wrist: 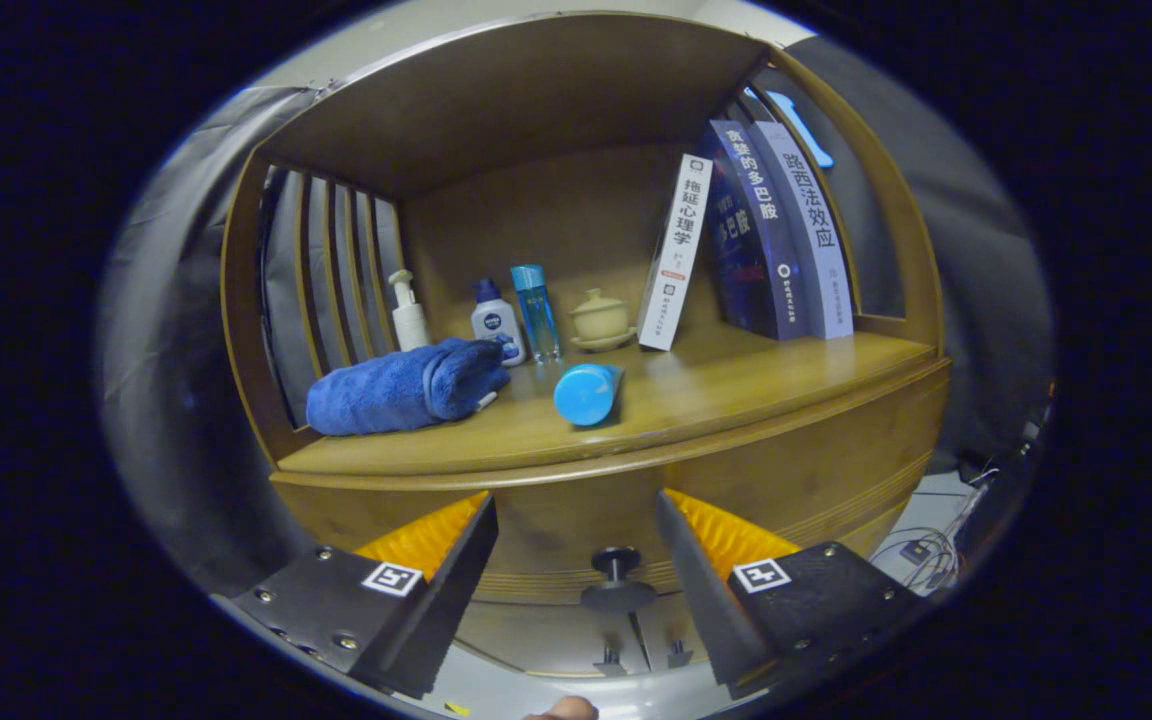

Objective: Pull open the drawer, take out the items inside it, and place them on the countertop above the cabinet.

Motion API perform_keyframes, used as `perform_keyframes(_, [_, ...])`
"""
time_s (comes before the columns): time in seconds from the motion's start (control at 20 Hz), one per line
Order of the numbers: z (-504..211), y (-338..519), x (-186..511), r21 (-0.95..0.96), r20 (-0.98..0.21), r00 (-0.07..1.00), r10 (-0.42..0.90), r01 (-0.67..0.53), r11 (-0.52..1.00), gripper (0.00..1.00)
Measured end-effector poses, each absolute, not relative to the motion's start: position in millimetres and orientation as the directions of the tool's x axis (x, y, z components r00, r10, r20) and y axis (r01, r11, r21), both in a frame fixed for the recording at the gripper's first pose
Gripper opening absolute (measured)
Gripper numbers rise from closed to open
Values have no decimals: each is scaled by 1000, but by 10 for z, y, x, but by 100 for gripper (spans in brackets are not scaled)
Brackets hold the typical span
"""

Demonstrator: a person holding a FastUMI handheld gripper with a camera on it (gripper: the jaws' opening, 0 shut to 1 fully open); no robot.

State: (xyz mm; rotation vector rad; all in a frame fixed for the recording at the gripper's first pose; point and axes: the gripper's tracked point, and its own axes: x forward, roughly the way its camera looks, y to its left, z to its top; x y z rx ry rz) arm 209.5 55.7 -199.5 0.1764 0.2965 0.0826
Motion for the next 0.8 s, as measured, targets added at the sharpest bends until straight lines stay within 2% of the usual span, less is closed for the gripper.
perform_keyframes(0.6, [-1836, 617, 1988, 190, -298, 946, 125, -70, 979, 99])
perform_keyframes(0.8, [-1524, 513, 1704, 121, -285, 957, 61, -27, 992, 100])
